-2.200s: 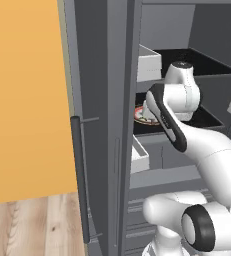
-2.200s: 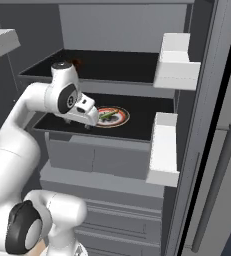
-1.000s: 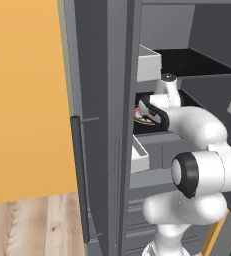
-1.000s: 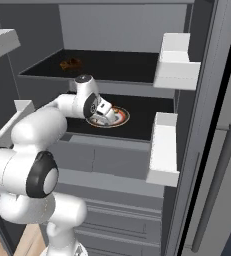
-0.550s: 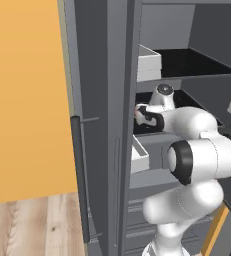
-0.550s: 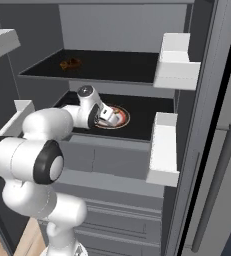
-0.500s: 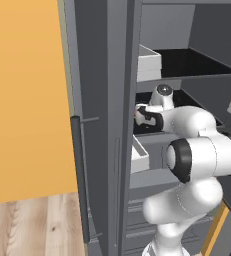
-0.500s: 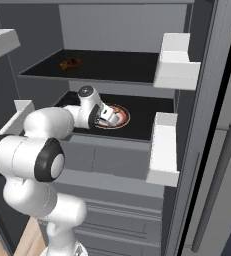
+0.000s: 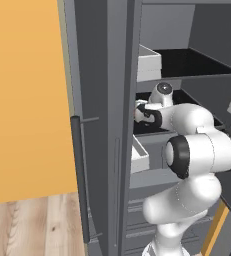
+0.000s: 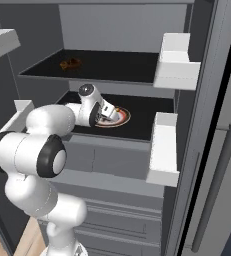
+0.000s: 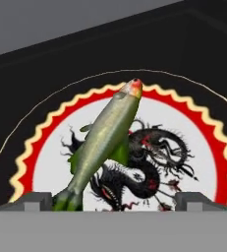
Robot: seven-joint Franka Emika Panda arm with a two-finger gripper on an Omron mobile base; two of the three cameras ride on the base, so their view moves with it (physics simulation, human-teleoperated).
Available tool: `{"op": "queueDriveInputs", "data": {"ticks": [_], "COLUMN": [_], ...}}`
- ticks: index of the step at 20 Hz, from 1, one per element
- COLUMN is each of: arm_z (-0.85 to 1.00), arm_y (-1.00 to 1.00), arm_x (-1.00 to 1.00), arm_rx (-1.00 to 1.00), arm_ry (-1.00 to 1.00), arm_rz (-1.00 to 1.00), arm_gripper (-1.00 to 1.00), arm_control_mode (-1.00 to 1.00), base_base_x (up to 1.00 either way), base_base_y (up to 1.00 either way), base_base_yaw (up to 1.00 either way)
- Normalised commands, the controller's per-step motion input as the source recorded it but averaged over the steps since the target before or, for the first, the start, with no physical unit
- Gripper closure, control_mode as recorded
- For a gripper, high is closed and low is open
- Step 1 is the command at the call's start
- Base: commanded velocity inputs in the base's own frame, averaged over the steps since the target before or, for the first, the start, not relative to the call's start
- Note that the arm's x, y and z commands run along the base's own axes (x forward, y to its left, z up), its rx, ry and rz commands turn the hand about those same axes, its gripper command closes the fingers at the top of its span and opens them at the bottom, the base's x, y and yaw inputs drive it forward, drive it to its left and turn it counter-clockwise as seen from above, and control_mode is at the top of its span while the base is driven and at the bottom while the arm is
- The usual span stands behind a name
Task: Retrieve the fish from the fridge and place it on the cutting board.
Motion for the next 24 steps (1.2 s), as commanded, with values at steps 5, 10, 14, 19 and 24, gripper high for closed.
{"op": "queueDriveInputs", "data": {"ticks": [5,10,14,19,24], "arm_z": [0.05,0.00,0.00,-0.01,-0.17], "arm_y": [0.00,0.00,0.00,0.00,0.00], "arm_x": [0.00,0.41,0.51,0.32,0.20], "arm_rx": [0.00,-0.04,-0.01,0.00,0.00], "arm_ry": [-0.03,0.13,0.07,0.00,0.03], "arm_rz": [0.00,0.00,0.00,0.00,0.00], "arm_gripper": [-1.00,-1.00,-1.00,-1.00,-1.00], "arm_control_mode": [-1.00,-1.00,-1.00,-1.00,-1.00], "base_base_x": [0.00,0.00,0.00,0.00,0.00], "base_base_y": [0.00,0.00,0.00,0.00,0.00], "base_base_yaw": [0.00,0.00,0.00,0.00,0.00]}}
